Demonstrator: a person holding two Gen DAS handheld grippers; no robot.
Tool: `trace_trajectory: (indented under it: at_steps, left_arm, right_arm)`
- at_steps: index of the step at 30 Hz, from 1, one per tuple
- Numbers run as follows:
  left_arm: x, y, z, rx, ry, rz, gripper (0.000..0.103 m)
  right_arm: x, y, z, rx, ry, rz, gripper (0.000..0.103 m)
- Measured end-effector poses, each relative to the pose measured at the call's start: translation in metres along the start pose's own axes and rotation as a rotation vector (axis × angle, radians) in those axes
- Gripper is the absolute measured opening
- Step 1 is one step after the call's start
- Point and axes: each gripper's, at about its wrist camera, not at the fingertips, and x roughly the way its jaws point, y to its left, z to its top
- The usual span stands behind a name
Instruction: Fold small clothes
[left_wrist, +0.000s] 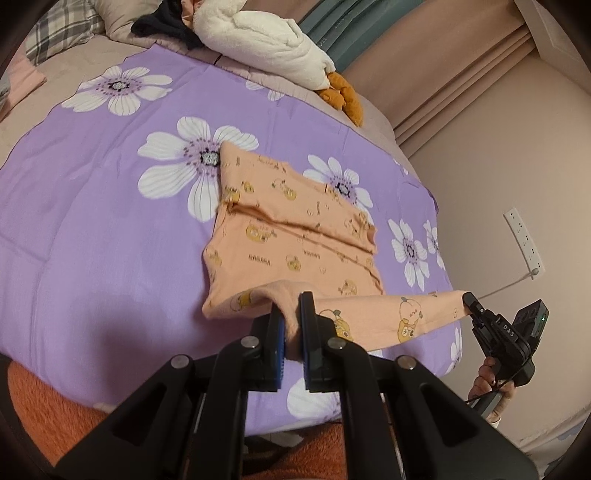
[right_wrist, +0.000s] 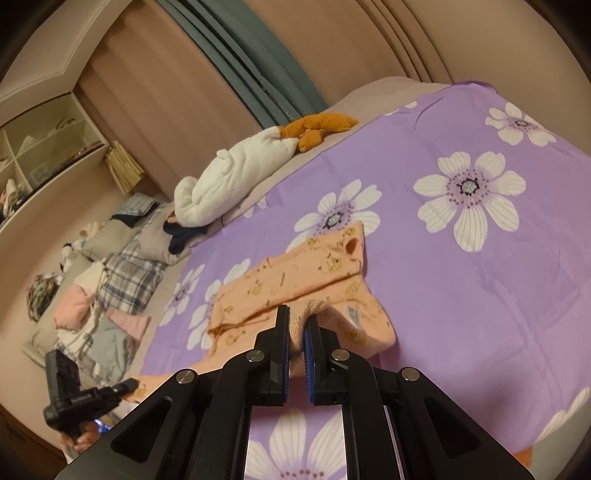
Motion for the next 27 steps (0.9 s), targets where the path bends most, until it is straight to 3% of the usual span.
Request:
trace_trajectory:
  at_steps: [27]
  left_arm:
    - [0.071, 0.011, 0.097, -0.04, -0.04, 0.029, 0.007]
  right_arm:
    - [0.093, -0.003, 0.066, 0.02, 0.018, -0.045, 0.009]
